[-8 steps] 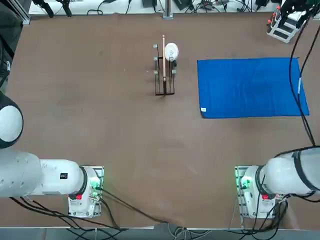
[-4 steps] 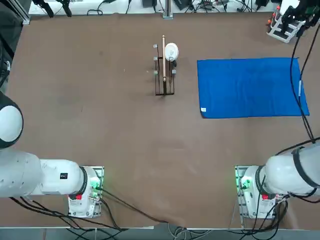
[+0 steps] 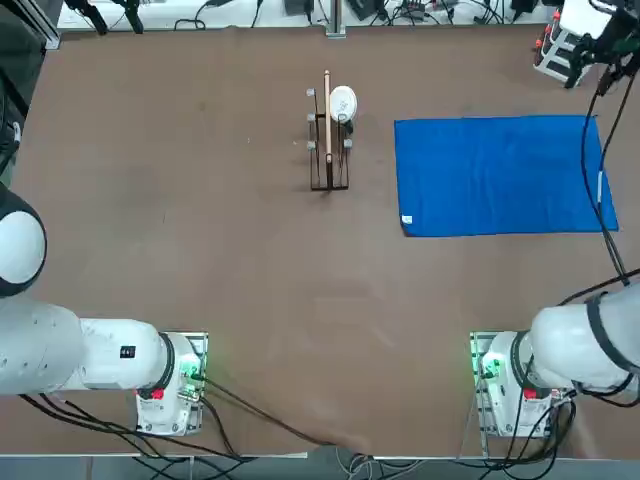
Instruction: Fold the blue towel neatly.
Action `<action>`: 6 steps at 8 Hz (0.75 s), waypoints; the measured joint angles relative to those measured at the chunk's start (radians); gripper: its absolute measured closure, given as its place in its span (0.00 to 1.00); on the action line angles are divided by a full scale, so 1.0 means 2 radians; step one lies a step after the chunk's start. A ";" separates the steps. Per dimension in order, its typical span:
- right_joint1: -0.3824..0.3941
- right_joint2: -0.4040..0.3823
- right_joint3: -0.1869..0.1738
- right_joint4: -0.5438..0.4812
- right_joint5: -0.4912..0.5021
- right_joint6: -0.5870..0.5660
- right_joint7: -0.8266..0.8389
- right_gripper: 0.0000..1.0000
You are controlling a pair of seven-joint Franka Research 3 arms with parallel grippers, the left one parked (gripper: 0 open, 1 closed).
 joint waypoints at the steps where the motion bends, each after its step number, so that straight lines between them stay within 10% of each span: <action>1: -0.012 0.000 0.000 -0.006 0.000 0.004 0.002 0.00; 6: -0.070 -0.002 -0.001 -0.077 0.002 0.072 0.007 0.04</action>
